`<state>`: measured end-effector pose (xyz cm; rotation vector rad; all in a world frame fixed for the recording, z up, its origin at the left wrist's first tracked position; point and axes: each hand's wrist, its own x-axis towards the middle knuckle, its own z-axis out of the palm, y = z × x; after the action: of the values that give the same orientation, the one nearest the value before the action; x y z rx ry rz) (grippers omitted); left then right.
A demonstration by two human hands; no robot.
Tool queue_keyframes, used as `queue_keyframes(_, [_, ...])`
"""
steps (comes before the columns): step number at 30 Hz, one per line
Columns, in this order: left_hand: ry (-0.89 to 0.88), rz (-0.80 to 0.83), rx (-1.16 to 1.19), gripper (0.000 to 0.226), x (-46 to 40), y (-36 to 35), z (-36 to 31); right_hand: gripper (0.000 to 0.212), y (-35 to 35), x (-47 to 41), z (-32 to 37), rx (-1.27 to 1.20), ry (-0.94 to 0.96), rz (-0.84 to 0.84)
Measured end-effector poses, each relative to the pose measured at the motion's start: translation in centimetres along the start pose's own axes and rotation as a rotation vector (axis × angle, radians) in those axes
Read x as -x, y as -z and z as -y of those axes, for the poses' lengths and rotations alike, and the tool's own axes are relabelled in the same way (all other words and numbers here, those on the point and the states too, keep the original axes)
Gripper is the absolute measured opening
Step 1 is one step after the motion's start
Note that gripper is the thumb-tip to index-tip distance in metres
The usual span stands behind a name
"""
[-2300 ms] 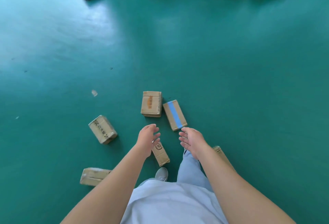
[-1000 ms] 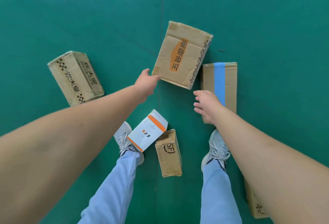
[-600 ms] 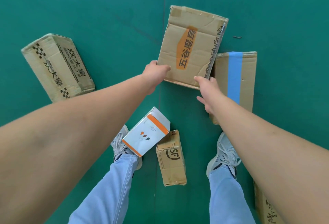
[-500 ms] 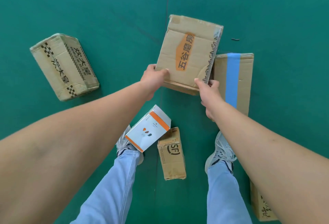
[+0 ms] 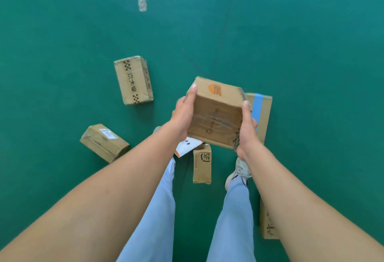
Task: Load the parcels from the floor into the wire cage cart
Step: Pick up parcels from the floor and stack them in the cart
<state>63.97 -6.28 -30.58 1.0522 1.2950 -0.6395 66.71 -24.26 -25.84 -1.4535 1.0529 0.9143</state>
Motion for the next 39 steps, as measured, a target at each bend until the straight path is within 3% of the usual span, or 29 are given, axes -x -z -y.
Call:
queue_keyframes(6, [-0.025, 0.005, 0.267, 0.099, 15.6, 3.4, 1.3, 0.1, 1.0, 13.7, 1.2, 0.113, 0.037, 0.119])
queue_keyframes(14, [-0.166, -0.202, 0.612, 0.084, 32.0, 4.8, 6.0, 0.088, 3.5, 26.3, 2.6, 0.35, 0.135, 0.334])
queue_keyframes(17, [-0.193, -0.257, 0.743, 0.082, 37.3, 4.4, 8.8, 0.074, 4.2, 30.5, 2.6, 0.462, 0.238, 0.359])
queue_keyframes(20, [-0.231, -0.333, 0.869, 0.075, 41.3, 3.9, 11.9, 0.074, 4.7, 32.9, 1.2, 0.557, 0.28, 0.377])
queue_keyframes(29, [-0.184, -0.533, 1.249, 0.052, 50.2, 4.5, 24.2, 0.073, 4.1, 38.4, -7.3, 0.947, 0.334, 0.56])
queue_keyframes(39, [-0.158, -0.734, 1.637, 0.06, 57.1, 5.2, 42.5, 0.07, 4.8, 46.9, -23.6, 1.332, 0.421, 0.787])
